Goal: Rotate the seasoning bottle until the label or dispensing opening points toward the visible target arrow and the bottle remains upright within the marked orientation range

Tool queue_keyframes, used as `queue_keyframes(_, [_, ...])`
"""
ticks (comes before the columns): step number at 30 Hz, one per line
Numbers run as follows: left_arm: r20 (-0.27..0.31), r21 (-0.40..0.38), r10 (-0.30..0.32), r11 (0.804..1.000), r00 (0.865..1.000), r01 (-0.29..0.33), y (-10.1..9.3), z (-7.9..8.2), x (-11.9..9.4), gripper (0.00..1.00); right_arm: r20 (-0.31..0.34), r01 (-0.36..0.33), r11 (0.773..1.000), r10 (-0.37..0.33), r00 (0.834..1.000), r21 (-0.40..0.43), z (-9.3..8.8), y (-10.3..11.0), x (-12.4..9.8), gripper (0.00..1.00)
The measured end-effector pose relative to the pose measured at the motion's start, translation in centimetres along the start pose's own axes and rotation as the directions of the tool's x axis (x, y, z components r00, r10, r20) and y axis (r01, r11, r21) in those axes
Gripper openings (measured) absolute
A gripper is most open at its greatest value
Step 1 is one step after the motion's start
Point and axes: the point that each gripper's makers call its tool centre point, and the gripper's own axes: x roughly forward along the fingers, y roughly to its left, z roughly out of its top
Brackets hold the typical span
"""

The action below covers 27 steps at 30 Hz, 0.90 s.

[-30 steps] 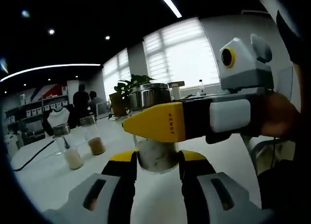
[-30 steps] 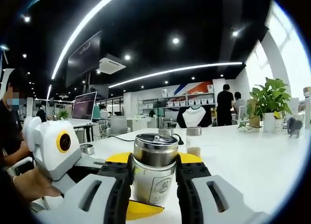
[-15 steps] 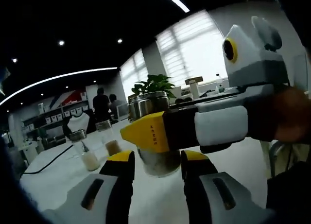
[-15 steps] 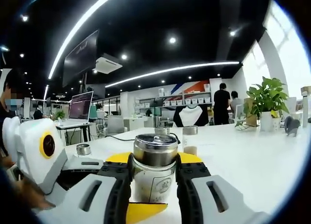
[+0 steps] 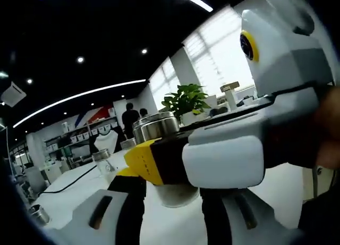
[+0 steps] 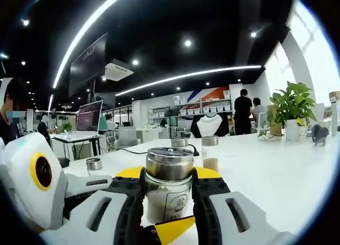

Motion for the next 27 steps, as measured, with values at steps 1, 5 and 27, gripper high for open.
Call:
queue_keyframes(1, [-0.003, -0.001, 0.012, 1.0, 1.0, -0.012, 0.1, 0.0, 0.0, 0.42, -0.001, -0.001, 1.0, 0.001, 1.0, 0.002, 0.0, 0.0, 0.0, 0.32])
queue_keyframes(5, [0.005, -0.017, 0.054, 0.998, 0.999, -0.054, 0.3, 0.1, -0.2, 0.41, 0.01, 0.007, 1.0, -0.007, 1.0, 0.005, 0.1, 0.0, 0.2, 0.32])
queue_keyframes(27, [0.023, -0.047, 0.192, 0.98, 0.981, -0.191, 1.6, 0.5, 0.1, 0.4, 0.032, 0.035, 0.999, -0.034, 0.999, -0.016, 0.5, 0.3, 0.6, 0.32])
